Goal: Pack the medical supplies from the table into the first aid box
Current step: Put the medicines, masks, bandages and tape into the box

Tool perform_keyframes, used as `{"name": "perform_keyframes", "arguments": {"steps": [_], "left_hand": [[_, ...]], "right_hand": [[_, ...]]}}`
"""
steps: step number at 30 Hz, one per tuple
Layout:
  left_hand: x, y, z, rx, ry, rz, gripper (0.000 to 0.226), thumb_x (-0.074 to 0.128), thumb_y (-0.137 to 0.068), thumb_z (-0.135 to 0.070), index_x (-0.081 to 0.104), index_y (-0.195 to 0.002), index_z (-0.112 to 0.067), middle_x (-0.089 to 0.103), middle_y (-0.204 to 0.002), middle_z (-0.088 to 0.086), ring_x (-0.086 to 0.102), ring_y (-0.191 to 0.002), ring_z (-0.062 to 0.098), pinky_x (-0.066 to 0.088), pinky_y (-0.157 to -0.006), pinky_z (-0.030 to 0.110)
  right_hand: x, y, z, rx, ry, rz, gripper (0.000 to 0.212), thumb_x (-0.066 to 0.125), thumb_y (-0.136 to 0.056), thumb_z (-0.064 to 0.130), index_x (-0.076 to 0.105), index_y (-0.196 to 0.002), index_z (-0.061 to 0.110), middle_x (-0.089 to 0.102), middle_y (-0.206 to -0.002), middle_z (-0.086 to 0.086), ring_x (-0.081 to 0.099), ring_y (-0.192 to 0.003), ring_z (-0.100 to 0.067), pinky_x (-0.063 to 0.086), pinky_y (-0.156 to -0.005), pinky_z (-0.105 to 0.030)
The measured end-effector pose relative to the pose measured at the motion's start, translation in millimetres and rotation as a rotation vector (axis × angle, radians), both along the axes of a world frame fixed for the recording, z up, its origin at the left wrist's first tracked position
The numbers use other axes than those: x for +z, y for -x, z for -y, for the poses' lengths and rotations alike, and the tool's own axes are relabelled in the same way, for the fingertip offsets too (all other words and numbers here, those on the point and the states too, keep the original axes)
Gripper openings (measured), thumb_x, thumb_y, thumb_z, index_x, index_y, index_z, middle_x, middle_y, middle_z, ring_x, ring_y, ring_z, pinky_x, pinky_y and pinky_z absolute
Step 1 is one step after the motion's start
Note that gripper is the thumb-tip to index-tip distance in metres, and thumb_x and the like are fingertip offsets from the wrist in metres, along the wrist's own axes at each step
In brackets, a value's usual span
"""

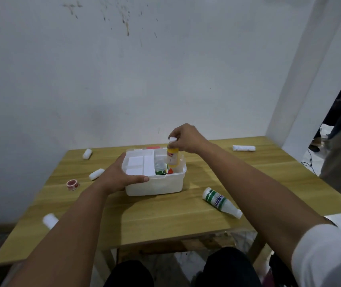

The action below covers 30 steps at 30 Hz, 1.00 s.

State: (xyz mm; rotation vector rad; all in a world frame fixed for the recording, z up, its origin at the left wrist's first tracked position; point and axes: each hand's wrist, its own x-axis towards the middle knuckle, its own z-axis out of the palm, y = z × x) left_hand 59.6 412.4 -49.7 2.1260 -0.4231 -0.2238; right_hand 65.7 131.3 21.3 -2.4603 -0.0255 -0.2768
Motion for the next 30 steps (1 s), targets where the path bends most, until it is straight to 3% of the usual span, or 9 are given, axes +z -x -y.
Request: {"name": "perform_keyframes", "arguments": {"steps": [6, 11, 16, 19, 21, 25, 30], "left_hand": [[0, 0, 1, -0.013, 0.015, 0.021, 0.098, 0.095, -0.067, -0.047, 0.037, -0.146, -0.044, 0.050, -0.129, -0.021, 0.048, -0.122, 0.015, 0.057, -0.094, 0.043], [1, 2, 1, -0.029, 0.018, 0.014, 0.093, 0.095, -0.069, -0.044, 0.037, -0.143, -0.044, 0.049, -0.128, -0.021, 0.047, -0.123, 0.016, 0.056, -0.097, 0.046], [3, 4, 4, -0.019, -0.007, -0.009, 0.111, 0.091, -0.057, -0.059, 0.035, -0.150, -0.039, 0.044, -0.136, -0.013, 0.044, -0.123, 0.018, 0.055, -0.099, 0.050], [4, 3, 3, -0.013, -0.008, -0.038, 0.136, 0.089, -0.030, -0.083, 0.035, -0.148, -0.041, 0.045, -0.138, -0.012, 0.046, -0.124, 0.019, 0.057, -0.096, 0.050], [2, 2, 4, 0.000, -0.014, -0.038, 0.147, 0.085, -0.022, -0.087, 0.035, -0.151, -0.038, 0.046, -0.139, -0.011, 0.046, -0.123, 0.020, 0.058, -0.092, 0.050], [3, 3, 5, 0.008, -0.026, -0.038, 0.153, 0.084, -0.017, -0.088, 0.035, -0.152, -0.035, 0.045, -0.137, -0.008, 0.046, -0.122, 0.022, 0.061, -0.082, 0.047], [1, 4, 5, 0.033, -0.011, -0.039, 0.139, 0.090, -0.030, -0.080, 0.038, -0.151, -0.036, 0.048, -0.144, -0.005, 0.048, -0.122, 0.023, 0.060, -0.085, 0.049]], "right_hand": [[-16, 3, -18, 0.019, 0.243, -0.070, 0.035, 0.087, -0.078, 0.019, 0.079, -0.110, 0.009, 0.076, -0.110, -0.005, 0.068, -0.097, -0.021, 0.058, -0.081, -0.033], [-16, 7, -24, 0.009, 0.268, -0.051, 0.041, 0.085, -0.079, 0.016, 0.076, -0.118, 0.007, 0.075, -0.116, -0.008, 0.067, -0.101, -0.022, 0.054, -0.080, -0.031], [-2, 25, -6, -0.046, 0.100, 0.010, 0.046, 0.089, -0.079, 0.025, 0.075, -0.119, 0.007, 0.075, -0.109, -0.006, 0.071, -0.096, -0.020, 0.061, -0.088, -0.038], [7, 42, 13, -0.092, 0.073, 0.043, 0.032, 0.084, -0.083, 0.024, 0.078, -0.112, 0.011, 0.076, -0.104, -0.002, 0.067, -0.079, -0.011, 0.062, -0.082, -0.035], [11, 58, 27, -0.123, 0.078, 0.022, 0.022, 0.080, -0.086, 0.022, 0.078, -0.105, 0.012, 0.076, -0.100, -0.002, 0.068, -0.074, -0.011, 0.063, -0.074, -0.034], [11, 92, 55, -0.169, 0.082, -0.230, 0.017, 0.080, -0.087, 0.020, 0.078, -0.097, 0.005, 0.078, -0.090, -0.011, 0.078, -0.082, -0.026, 0.067, -0.069, -0.041], [-5, 136, 62, -0.131, 0.324, -0.840, 0.063, 0.096, -0.063, 0.046, 0.074, -0.105, 0.005, 0.079, -0.098, -0.008, 0.078, -0.089, -0.026, 0.065, -0.080, -0.049]]}}
